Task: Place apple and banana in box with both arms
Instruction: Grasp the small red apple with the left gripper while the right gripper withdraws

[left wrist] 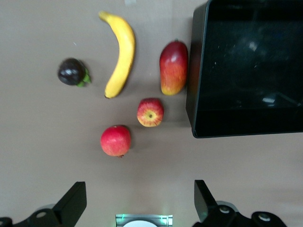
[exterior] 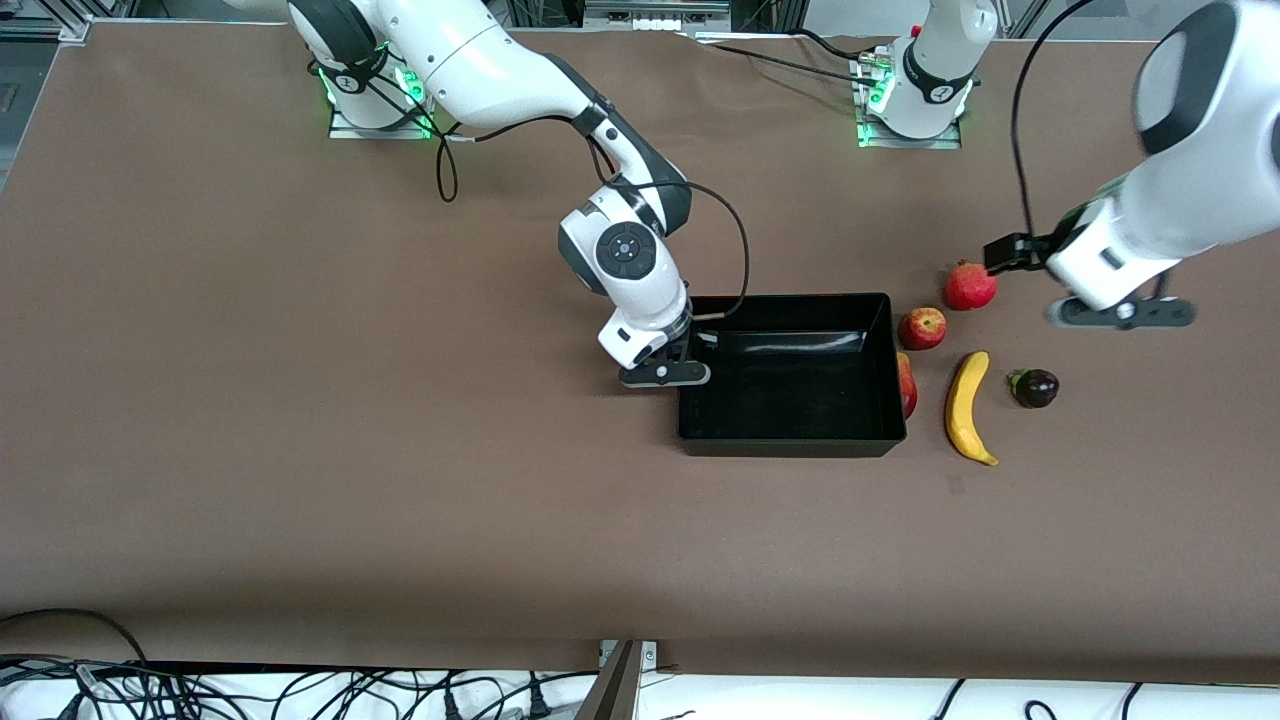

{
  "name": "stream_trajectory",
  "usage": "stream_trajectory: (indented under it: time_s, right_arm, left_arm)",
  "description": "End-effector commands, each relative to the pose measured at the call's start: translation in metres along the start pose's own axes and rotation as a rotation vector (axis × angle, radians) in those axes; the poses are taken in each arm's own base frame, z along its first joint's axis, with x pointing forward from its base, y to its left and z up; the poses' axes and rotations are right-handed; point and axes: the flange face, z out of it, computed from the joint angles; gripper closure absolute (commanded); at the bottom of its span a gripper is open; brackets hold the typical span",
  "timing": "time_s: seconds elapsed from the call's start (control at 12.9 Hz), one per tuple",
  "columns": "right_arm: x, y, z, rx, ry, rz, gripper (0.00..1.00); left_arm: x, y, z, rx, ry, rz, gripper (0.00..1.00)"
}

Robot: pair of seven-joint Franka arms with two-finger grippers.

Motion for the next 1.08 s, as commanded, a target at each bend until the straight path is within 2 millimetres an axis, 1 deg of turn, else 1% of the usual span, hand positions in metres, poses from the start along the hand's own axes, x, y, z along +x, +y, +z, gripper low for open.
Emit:
stream_trajectory:
  time_s: [0.0,0.08,0.15,0.23,0.39,0.46,0.54,0.62,0.7,0.77,0.85,0.93,1.01]
  right_arm:
    - [0.003,-0.004,0.014,0.008,0.047,-0.014,0.68]
    - [0.009,0.001,0.009,-0.016,0.058,-0.026,0.01]
    - [0.014,0.004,0.002,-0.031,0.057,-0.027,0.0]
    - [0.015,0.003,-0.008,-0.04,0.044,-0.025,0.0]
    - [0.024,-0.008,-0.05,-0.053,0.023,-0.027,0.0]
    - [0.035,-0.007,-0.082,-0.066,0.029,-0.03,0.0]
    - [0.043,-0.004,-0.118,-0.075,0.033,-0.048,0.0]
    - [0.057,0.009,-0.152,-0.087,0.03,-0.061,0.0]
    - [0.069,0.025,-0.182,-0.1,0.02,-0.078,0.0]
    - [0.088,0.051,-0.224,-0.103,0.021,-0.072,0.0]
    - [0.103,0.08,-0.261,-0.112,0.007,-0.073,0.0]
    - [0.115,0.115,-0.297,-0.126,-0.028,-0.067,0.0]
    - [0.12,0.149,-0.326,-0.139,-0.083,-0.084,0.0]
  left_arm:
    - [0.014,-0.001,0.072,-0.01,-0.001,0.004,0.0]
    - [0.015,0.0,0.095,-0.011,0.015,0.006,0.0]
    - [0.016,-0.001,0.114,-0.013,0.024,0.003,0.0]
    - [0.015,-0.002,0.131,-0.015,0.035,0.007,0.0]
    - [0.01,0.0,0.171,-0.017,0.065,0.04,0.0]
    - [0.009,0.0,0.192,-0.004,0.077,0.07,0.0]
    - [0.01,-0.006,0.214,0.025,0.085,0.137,0.0]
    - [0.008,-0.011,0.233,0.021,0.094,0.142,0.0]
    - [0.009,-0.015,0.246,0.015,0.106,0.135,0.0]
    - [0.012,-0.017,0.264,0.01,0.091,0.132,0.0]
    - [0.015,-0.019,0.269,0.005,0.105,0.126,0.0]
    - [0.013,-0.018,0.279,0.0,0.103,0.123,0.0]
    - [0.014,-0.016,0.289,-0.006,0.099,0.122,0.0]
